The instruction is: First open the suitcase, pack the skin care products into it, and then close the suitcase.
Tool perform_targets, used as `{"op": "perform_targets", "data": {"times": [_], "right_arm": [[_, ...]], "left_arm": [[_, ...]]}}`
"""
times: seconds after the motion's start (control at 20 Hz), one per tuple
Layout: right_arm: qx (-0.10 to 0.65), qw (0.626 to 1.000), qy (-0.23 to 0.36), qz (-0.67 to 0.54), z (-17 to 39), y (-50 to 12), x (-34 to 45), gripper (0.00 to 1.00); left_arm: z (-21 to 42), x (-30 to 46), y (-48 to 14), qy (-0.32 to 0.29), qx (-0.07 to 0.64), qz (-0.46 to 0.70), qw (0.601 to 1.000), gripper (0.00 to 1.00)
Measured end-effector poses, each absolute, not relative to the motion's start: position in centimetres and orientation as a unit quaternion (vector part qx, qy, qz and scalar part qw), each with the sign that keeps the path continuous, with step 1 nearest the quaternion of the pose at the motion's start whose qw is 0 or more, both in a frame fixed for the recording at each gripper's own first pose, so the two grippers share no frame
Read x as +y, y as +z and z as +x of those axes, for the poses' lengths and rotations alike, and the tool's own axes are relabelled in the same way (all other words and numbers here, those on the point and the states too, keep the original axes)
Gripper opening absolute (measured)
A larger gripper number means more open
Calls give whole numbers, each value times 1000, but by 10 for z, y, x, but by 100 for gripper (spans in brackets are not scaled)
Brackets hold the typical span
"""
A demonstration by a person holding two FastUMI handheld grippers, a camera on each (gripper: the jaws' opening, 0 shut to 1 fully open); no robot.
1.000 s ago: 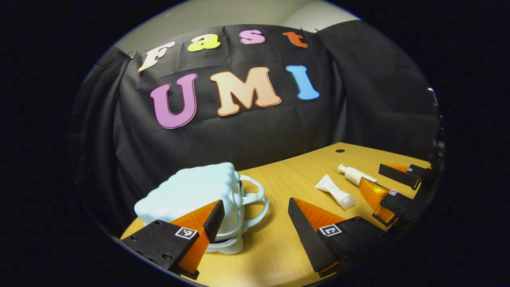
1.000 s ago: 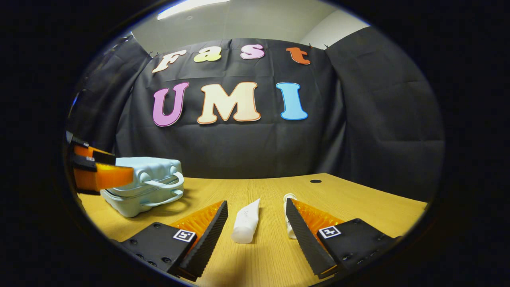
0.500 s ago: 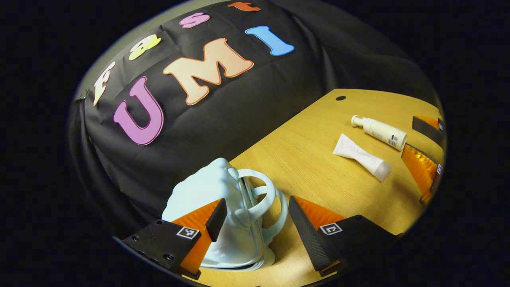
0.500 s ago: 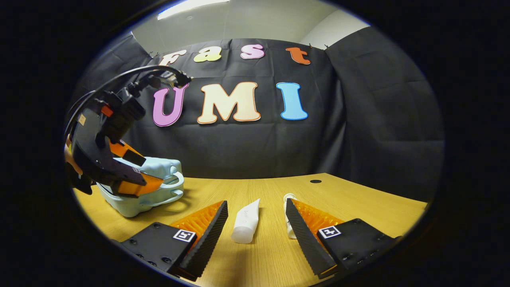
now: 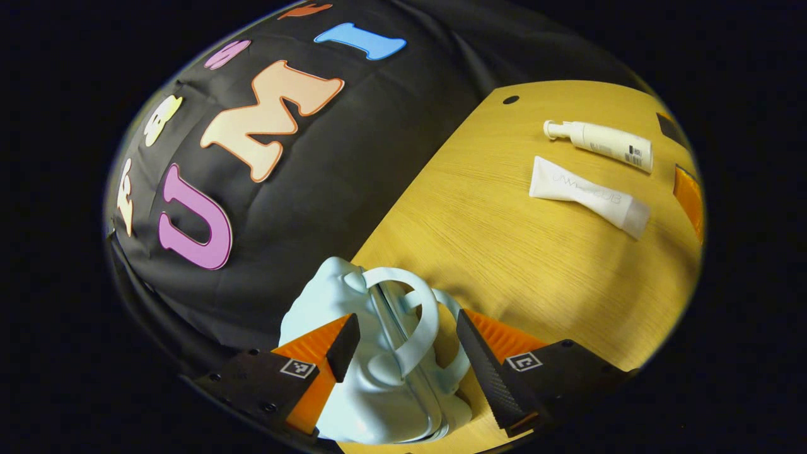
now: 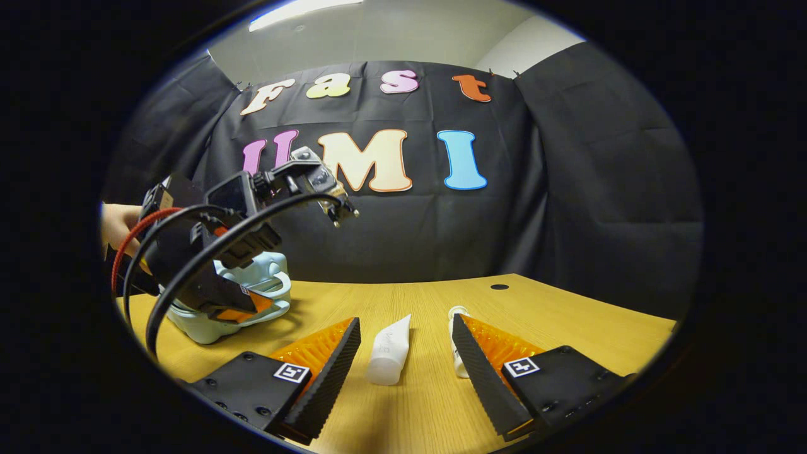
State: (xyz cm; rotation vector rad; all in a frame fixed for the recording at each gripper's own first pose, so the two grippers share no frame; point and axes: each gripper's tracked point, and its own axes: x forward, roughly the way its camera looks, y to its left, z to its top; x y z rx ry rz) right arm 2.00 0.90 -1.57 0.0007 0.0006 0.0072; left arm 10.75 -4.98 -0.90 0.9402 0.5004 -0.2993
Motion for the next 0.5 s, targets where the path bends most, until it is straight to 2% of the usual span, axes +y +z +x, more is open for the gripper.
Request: {"op": "perform_targets", "data": {"times": [0.2,0.4,0.45,0.5], "right_arm": [[0,1000,4,1,21,-16,9,96],[0,1000,4,1,20,-16,9,96],[0,1000,4,0,20,-16,9,96],[0,1000,4,1,20,-16,9,96]], "left_arm": [[115,-48,-20,-135,250,461,841,93],[125,-41,-25,-119,255,479,832,83],[128,-40,-28,-116,256,482,830,75],[128,-38,-29,-116,258,484,828,72]]}}
